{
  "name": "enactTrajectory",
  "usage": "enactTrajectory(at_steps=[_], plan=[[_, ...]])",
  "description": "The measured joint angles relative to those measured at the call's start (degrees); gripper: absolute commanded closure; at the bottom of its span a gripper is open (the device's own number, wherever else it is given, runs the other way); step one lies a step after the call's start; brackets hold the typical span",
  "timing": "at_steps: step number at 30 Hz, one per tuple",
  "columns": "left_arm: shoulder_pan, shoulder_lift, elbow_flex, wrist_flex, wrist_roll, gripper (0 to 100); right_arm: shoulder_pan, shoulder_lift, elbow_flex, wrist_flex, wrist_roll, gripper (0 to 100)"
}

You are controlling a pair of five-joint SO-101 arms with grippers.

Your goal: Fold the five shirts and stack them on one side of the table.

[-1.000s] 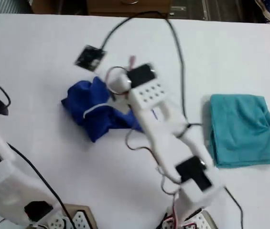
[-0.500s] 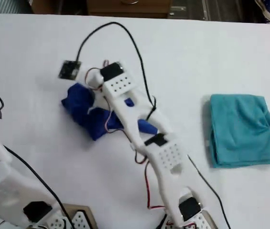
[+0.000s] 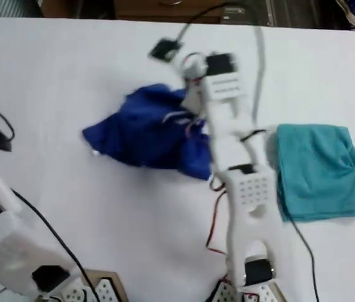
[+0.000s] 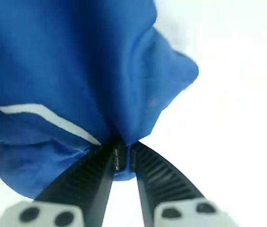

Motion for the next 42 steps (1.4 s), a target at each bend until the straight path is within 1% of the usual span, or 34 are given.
enactTrajectory(at_steps=[4, 7, 10, 14, 17, 22, 28, 31, 37, 42], plan=[[6.2, 0.0, 0.0, -0.7, 0.0, 71, 6.9, -4.4, -0.1, 0.0, 0.0, 97.9], [13.0, 0.0, 0.0, -2.2, 0.0, 71, 10.5, -4.8, -0.1, 0.0, 0.0, 97.8], [20.8, 0.0, 0.0, -3.4, 0.0, 71, 12.0, -5.0, 1.6, 0.0, 0.0, 97.8], [31.2, 0.1, 0.0, -5.6, 0.0, 71, 12.4, -5.3, 7.5, 0.0, 0.1, 97.8], [35.9, 3.7, 0.0, -6.0, 0.0, 71, 13.2, -5.3, 9.1, 0.0, 0.2, 97.8], [37.0, 11.8, 0.0, -7.5, -0.2, 71, 16.8, -6.0, 9.7, 0.0, 0.1, 97.8], [36.9, 14.3, 0.0, -12.7, -0.7, 71, 20.7, -8.5, 10.1, 0.0, 0.2, 97.8], [37.0, 14.6, 0.0, -14.7, 3.9, 71, 21.0, -9.5, 10.2, 0.0, 0.2, 97.8], [39.9, 14.6, 0.3, -21.9, 2.9, 71, 21.0, -9.7, 10.2, 0.0, 0.2, 97.8], [41.7, 17.3, 0.4, -27.5, 4.6, 71, 20.6, -9.7, 10.2, 0.0, 0.3, 97.8]])
